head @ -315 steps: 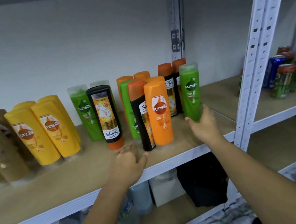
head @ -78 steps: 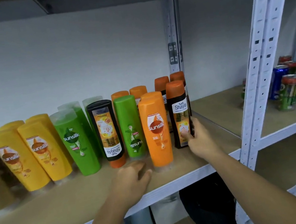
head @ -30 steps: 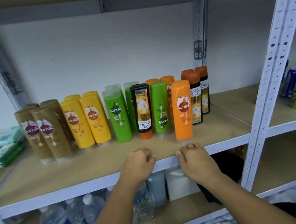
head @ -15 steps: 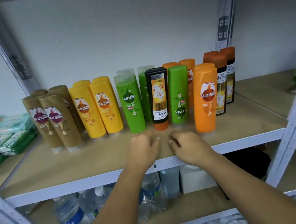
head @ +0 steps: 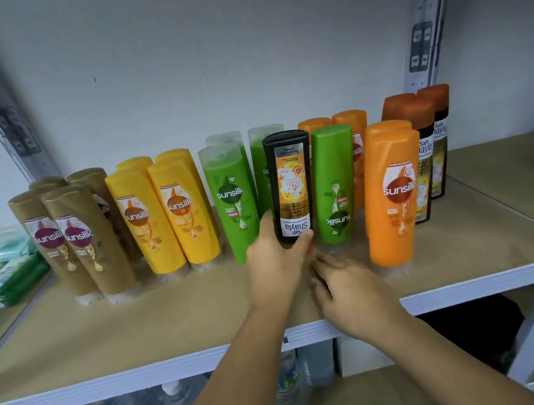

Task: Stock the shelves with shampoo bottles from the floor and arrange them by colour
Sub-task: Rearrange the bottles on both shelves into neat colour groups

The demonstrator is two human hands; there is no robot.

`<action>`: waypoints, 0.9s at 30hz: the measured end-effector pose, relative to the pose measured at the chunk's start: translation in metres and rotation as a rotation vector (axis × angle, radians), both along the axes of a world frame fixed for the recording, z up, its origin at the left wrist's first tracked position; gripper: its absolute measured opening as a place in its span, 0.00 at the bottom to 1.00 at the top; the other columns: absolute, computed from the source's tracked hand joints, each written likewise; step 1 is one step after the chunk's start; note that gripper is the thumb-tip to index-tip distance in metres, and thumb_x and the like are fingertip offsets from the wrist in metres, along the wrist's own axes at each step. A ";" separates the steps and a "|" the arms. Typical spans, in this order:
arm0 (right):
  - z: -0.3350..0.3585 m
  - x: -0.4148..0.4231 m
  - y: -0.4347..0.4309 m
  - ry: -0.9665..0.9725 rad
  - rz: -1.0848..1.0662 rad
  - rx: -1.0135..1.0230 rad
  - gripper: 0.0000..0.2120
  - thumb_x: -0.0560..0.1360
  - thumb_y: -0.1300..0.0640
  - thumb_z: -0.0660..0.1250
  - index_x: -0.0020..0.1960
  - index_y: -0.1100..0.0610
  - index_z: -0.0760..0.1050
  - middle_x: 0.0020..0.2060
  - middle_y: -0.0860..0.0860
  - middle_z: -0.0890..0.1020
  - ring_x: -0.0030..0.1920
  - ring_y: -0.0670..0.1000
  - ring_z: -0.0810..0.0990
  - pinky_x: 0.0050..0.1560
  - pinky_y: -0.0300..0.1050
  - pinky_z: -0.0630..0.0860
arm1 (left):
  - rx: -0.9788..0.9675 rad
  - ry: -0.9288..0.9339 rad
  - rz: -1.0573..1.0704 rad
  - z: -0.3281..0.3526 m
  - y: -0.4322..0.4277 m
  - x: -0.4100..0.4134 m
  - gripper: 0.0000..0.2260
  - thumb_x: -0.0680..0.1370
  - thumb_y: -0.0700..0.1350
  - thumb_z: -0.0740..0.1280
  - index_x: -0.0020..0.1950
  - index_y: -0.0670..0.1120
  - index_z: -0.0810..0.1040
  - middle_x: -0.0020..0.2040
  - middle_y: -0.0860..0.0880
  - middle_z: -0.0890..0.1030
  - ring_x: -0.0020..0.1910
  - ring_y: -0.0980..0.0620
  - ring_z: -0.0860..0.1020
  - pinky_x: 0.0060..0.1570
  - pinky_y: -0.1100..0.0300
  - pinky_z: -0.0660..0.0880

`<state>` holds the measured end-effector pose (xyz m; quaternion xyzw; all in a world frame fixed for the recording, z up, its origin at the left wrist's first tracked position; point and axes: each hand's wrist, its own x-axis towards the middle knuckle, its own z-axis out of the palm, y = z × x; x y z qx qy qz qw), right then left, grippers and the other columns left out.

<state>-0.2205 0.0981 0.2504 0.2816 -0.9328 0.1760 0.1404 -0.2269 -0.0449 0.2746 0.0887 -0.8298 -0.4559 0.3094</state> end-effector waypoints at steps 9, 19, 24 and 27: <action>0.003 0.006 0.004 0.027 0.027 -0.059 0.13 0.79 0.50 0.58 0.57 0.53 0.77 0.54 0.48 0.80 0.55 0.52 0.77 0.56 0.47 0.73 | 0.064 0.036 -0.013 0.006 0.005 -0.001 0.31 0.71 0.49 0.79 0.70 0.48 0.70 0.54 0.53 0.84 0.51 0.57 0.83 0.51 0.62 0.78; 0.011 0.027 0.021 0.009 -0.029 -0.246 0.17 0.80 0.49 0.63 0.66 0.53 0.75 0.62 0.48 0.78 0.59 0.51 0.77 0.56 0.46 0.75 | 0.069 -0.030 -0.113 0.015 -0.016 0.059 0.25 0.69 0.50 0.81 0.58 0.54 0.69 0.55 0.55 0.83 0.50 0.60 0.82 0.50 0.57 0.82; 0.039 0.046 0.024 0.014 0.090 -0.695 0.21 0.79 0.48 0.69 0.68 0.48 0.67 0.62 0.44 0.70 0.62 0.43 0.74 0.59 0.40 0.74 | 0.038 -0.098 -0.168 0.030 -0.035 0.099 0.27 0.68 0.50 0.82 0.59 0.55 0.71 0.52 0.61 0.81 0.49 0.64 0.81 0.47 0.65 0.79; 0.067 0.056 0.023 -0.178 0.236 -0.915 0.29 0.77 0.49 0.70 0.74 0.38 0.61 0.72 0.42 0.66 0.67 0.41 0.72 0.59 0.38 0.77 | -0.013 -0.147 -0.217 0.040 -0.046 0.121 0.26 0.69 0.47 0.81 0.61 0.58 0.73 0.50 0.61 0.82 0.47 0.65 0.81 0.43 0.67 0.79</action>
